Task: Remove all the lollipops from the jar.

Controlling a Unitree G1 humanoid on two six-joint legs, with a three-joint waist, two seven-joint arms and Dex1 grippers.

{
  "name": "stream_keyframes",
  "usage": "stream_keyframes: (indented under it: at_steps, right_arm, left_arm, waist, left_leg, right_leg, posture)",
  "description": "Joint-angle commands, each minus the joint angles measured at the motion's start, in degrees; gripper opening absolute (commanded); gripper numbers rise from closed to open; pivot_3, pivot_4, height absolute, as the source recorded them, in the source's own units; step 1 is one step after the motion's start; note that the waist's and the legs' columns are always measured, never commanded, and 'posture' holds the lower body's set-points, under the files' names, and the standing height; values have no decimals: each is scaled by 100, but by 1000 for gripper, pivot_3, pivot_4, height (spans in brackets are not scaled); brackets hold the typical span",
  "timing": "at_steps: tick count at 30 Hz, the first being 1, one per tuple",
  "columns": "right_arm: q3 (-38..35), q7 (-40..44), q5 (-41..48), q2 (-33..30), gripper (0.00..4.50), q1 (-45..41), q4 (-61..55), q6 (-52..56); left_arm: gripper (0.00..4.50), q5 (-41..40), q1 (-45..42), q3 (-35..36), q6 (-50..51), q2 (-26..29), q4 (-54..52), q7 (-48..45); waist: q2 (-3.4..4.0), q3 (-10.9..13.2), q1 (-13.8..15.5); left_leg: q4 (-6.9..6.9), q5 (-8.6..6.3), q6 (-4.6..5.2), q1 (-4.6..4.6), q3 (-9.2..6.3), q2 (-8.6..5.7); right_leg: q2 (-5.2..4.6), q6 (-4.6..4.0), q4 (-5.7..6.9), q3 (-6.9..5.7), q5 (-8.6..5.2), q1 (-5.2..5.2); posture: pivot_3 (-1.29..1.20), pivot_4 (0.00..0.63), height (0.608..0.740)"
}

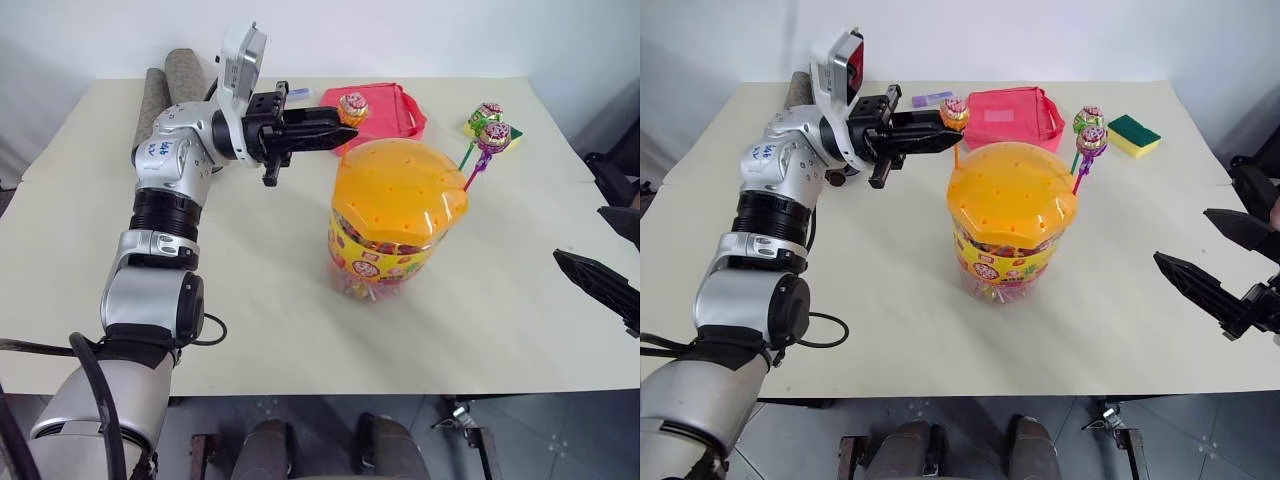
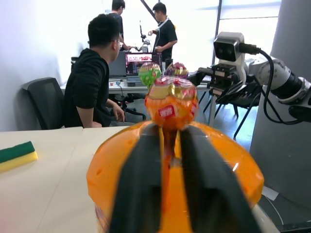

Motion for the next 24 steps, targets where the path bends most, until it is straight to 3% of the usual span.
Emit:
stream_keyframes:
  at_steps: [1,7,12,19,24]
  right_arm:
    - [-266,51,199,-46,4500,12,-77,-75]
    - [-161,102,196,-36,4500,65,-78,-113]
    - [-68,55,330,22,4500,68,-235,-90]
    - [118,45,730,-23,4500,85,-510,-20]
    - [565,59,503,-92,4500,-153,-274,-117]
  left_arm:
    - [40,-229,-342,236,177,44,-314,115]
    - [40,-328,-675,611,550,21,-364,1112]
    - [40,-36,-717,522,1120,331,-560,1911]
    - [40,756,4,-134,2912,1508,-1099,2907]
    - [40,1097,1209,-332,4483,2215,-2194,3740]
  waist:
    - [0,0,-4]
    - [-1,0,-8]
    - [0,0,-14]
    - [2,-1,-45]
    - [-3,0,-17]
  left_leg:
    - [0,0,0,-1,0,0]
    - [0,0,0,0,-1,0]
    - [0,0,0,0,-2,0]
    - [-5,0,0,13,3,0]
    - [1,0,1,9,2,0]
  right_leg:
    - [0,0,-1,0,0,0]
    - [0,0,1,0,0,0]
    - [0,1,2,1,0,0]
    - [0,-1,13,11,-1,-1]
    - [0,-1,15,16,-1,-2]
  posture:
    - [0,150,740]
    - [0,150,740]
    - [0,150,740]
    - [0,150,740]
    - [0,150,740]
